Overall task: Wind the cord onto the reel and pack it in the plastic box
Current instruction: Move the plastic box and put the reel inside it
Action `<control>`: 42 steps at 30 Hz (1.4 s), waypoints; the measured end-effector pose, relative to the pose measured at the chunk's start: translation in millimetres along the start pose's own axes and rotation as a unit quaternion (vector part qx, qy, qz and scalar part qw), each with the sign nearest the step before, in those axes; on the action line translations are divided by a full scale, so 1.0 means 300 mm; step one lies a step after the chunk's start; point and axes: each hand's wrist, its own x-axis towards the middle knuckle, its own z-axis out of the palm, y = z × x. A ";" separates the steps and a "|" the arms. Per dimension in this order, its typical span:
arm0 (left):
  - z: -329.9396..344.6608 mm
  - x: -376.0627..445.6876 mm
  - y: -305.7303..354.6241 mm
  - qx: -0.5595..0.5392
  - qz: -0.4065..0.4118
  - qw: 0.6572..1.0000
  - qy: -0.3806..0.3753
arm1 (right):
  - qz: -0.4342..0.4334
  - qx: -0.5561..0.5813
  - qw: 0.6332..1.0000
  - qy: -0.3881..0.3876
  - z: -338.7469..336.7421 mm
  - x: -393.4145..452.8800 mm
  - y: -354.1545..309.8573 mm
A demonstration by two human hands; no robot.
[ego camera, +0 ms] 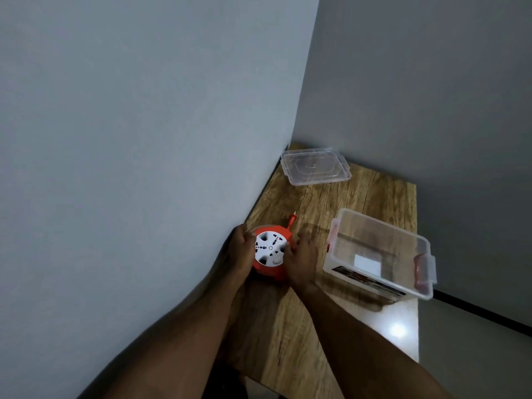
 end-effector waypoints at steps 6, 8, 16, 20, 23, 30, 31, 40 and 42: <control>0.047 -0.002 -0.022 -0.022 0.014 0.998 0.050 | 0.079 -0.002 0.995 -0.053 0.053 0.022 0.008; 0.051 0.003 -0.031 -0.026 0.022 0.998 0.056 | 0.091 0.027 0.994 -0.057 0.061 0.032 0.006; 0.045 0.005 -0.038 -0.063 0.034 0.993 0.090 | 0.043 0.075 0.996 -0.014 0.019 0.041 -0.081; 0.050 0.006 -0.008 -0.095 0.032 0.989 0.112 | -0.007 0.129 0.991 -0.017 -0.030 0.049 -0.156; 0.060 0.014 0.043 -0.132 0.054 0.982 0.124 | -0.060 0.159 0.985 0.003 -0.073 0.064 -0.213; 0.175 -0.007 0.288 -0.117 0.098 0.987 0.058 | -0.029 0.368 0.925 0.088 -0.286 0.162 -0.222; 0.206 -0.014 0.309 -0.119 0.090 0.988 0.027 | -0.010 0.397 0.912 0.107 -0.318 0.173 -0.205; 0.498 -0.094 0.377 -0.041 0.155 0.983 -0.088 | 0.124 0.440 0.865 0.205 -0.567 0.197 0.072; 0.540 -0.106 0.387 -0.009 0.179 0.979 -0.101 | 0.132 0.434 0.864 0.218 -0.596 0.188 0.116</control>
